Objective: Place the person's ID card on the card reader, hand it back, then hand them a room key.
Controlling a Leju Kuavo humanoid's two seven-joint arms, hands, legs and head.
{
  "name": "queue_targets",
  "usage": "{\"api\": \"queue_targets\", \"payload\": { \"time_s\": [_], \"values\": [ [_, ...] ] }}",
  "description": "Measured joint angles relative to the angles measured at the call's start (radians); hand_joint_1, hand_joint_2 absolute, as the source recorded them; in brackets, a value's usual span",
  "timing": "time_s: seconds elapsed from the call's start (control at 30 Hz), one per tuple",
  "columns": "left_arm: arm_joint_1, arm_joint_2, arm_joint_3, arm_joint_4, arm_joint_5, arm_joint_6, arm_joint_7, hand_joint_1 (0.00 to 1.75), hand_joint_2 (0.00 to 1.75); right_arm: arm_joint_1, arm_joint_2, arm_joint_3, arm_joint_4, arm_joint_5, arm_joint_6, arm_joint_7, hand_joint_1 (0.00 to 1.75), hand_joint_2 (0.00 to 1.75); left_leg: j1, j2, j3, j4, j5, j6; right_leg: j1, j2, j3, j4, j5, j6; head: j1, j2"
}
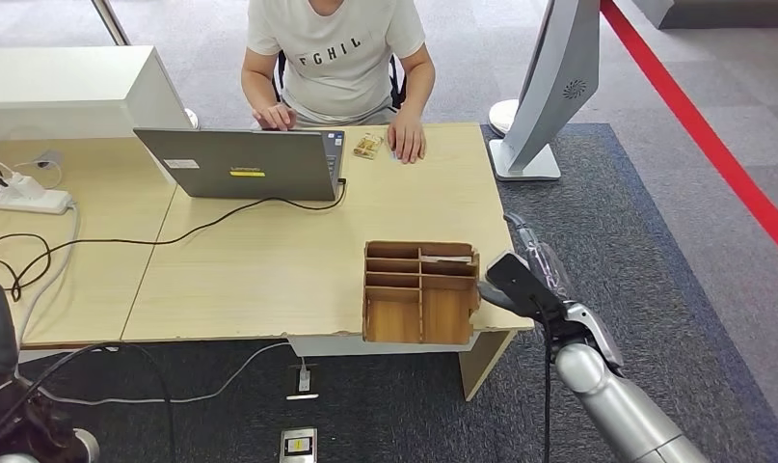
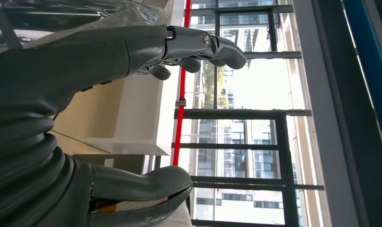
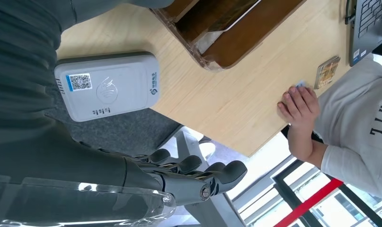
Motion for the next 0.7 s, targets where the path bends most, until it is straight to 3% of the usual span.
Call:
{"api": "queue_targets", "payload": {
  "time_s": [0.7],
  "values": [
    [-0.016,0.0,-0.004,0.015,0.006,0.0,-0.021,0.0,1.75,-0.034,0.038,0.01,-0.006,0.004,0.019,-0.021,0.0,1.75,0.0,0.0,0.0,0.0,0.0,0.0,0.0,0.0,0.0,0.0,0.0,0.0,0.0,0.0]
  ]
}}
